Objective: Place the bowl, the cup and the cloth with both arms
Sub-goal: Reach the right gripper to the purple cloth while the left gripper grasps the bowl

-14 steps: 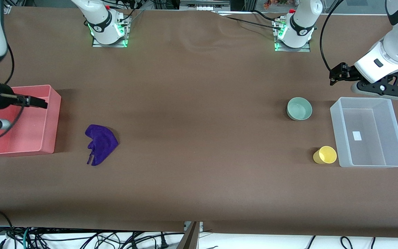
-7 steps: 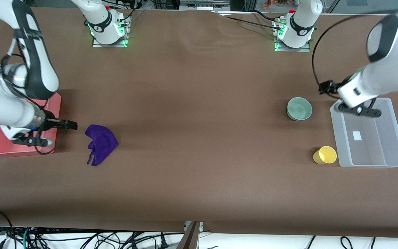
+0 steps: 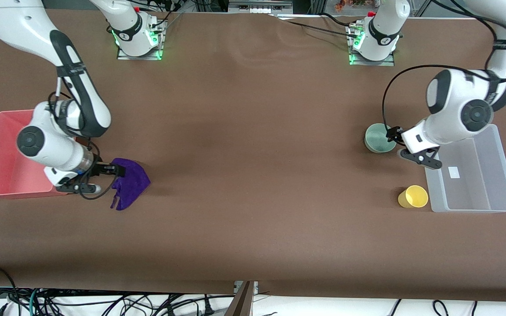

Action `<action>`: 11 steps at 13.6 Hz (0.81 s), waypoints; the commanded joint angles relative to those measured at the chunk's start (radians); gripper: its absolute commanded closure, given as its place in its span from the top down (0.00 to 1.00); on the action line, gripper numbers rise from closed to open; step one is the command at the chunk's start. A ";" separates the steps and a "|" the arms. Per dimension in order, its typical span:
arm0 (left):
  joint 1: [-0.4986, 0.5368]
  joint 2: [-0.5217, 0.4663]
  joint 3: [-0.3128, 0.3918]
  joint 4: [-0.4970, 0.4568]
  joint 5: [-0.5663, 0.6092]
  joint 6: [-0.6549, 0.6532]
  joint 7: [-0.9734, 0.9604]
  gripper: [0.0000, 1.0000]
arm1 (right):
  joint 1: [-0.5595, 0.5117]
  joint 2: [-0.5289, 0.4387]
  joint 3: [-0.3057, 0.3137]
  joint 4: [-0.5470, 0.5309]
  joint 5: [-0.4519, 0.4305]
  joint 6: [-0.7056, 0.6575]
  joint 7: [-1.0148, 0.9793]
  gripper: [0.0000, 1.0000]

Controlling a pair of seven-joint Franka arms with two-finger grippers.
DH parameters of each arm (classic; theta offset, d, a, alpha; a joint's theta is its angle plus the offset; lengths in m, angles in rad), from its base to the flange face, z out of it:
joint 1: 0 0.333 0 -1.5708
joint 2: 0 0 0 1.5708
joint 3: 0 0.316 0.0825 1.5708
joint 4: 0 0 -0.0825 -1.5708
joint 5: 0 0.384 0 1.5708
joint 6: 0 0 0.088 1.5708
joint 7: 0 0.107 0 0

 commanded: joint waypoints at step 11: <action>0.058 0.163 -0.008 -0.068 0.026 0.236 0.304 0.00 | 0.035 0.039 0.008 -0.043 0.006 0.196 0.040 0.00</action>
